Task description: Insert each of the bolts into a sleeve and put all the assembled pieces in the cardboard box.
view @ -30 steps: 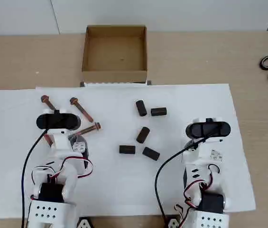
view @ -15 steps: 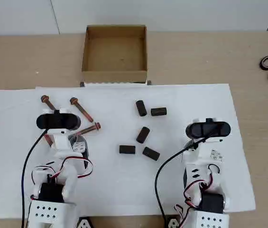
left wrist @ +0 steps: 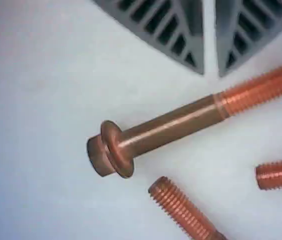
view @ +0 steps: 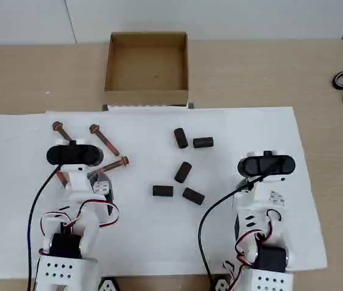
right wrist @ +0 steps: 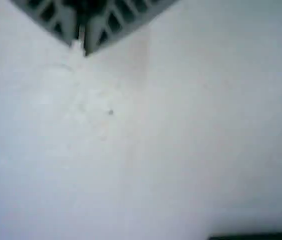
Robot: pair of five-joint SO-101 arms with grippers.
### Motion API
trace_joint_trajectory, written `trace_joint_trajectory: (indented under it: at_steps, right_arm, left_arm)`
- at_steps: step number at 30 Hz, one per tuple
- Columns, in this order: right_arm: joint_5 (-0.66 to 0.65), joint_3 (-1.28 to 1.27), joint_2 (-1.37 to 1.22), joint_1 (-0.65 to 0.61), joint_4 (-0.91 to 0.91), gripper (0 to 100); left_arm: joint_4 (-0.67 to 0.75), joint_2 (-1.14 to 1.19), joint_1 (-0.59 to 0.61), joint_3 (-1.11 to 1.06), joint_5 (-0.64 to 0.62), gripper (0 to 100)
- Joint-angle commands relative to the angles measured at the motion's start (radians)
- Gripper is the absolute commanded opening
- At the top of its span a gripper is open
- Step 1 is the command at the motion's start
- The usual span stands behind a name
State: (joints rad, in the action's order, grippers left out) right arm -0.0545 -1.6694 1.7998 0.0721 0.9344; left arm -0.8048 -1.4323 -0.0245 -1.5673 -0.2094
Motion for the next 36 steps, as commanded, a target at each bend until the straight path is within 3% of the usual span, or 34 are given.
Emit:
trace_joint_trajectory:
  at_steps: [1, 22, 28, 36]
  right_arm:
    - [-0.006, -0.014, 0.013, -0.005, -0.019, 0.5]
    - [-0.005, 0.011, 0.01, -0.021, -0.01, 0.4]
    - [-0.008, 0.304, -0.008, -0.039, 0.171, 0.4]
    - [0.025, 0.718, -0.325, -0.044, 0.254, 0.4]
  left_arm:
    - [-0.002, -0.011, -0.005, 0.007, 0.002, 1]
    - [-0.032, -0.011, 0.005, 0.013, 0.005, 1]
    - [-0.282, -0.003, 0.078, 0.266, 0.021, 1]
    - [-0.397, -0.002, 0.095, 0.44, 0.023, 1]
